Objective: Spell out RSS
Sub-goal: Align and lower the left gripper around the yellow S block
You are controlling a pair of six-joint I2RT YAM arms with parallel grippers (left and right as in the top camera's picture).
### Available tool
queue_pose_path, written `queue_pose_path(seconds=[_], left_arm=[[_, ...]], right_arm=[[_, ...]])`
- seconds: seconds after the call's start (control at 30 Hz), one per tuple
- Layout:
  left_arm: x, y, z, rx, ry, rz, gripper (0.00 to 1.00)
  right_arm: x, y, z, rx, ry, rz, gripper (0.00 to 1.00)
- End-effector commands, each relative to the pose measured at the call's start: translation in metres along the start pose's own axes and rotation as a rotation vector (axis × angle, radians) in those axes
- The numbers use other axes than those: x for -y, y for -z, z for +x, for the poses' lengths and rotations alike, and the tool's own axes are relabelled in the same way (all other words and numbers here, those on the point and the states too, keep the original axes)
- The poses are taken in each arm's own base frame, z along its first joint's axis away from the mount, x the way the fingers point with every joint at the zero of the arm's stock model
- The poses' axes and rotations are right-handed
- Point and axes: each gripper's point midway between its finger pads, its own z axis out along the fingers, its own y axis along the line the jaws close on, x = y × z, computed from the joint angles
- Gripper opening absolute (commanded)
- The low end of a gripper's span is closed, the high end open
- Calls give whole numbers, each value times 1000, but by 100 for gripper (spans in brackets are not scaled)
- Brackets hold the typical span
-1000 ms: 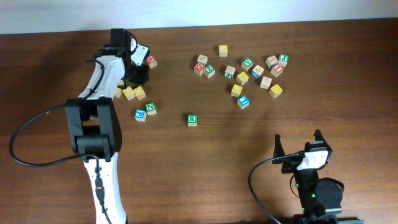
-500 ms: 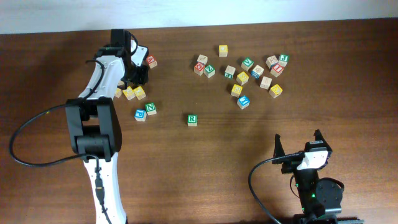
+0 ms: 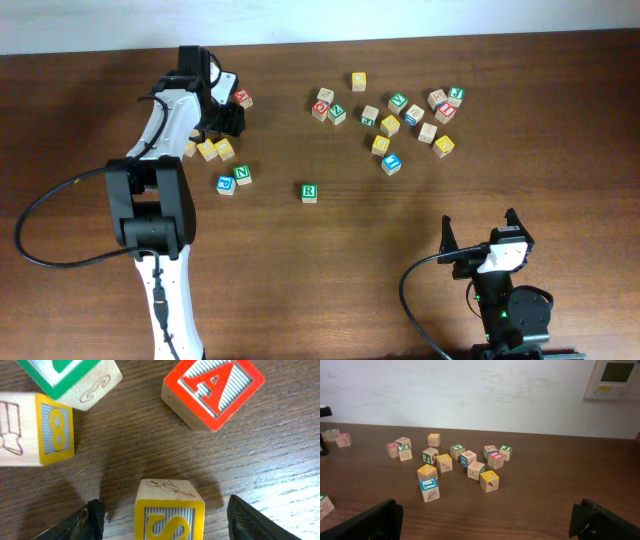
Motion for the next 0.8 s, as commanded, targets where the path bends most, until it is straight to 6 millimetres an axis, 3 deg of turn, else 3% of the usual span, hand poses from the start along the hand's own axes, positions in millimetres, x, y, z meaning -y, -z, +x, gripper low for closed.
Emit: queue_pose_path(seconds=[0.0, 0.13, 0.27, 0.57, 0.77], left_arm=[[0, 6, -12, 40, -3, -2, 64], [-1, 6, -14, 50, -19, -5, 45], [-1, 6, -14, 50, -19, -5, 45], [-1, 7, -14, 49, -19, -3, 33], [0, 29, -20, 67, -20, -7, 31]], right_arm=[[-1, 0, 4, -11, -2, -4, 98], [-1, 0, 4, -11, -2, -4, 98], [-1, 0, 4, -11, -1, -4, 98], [-1, 0, 4, -11, -2, -4, 98], [-1, 0, 4, -11, -2, -4, 98]])
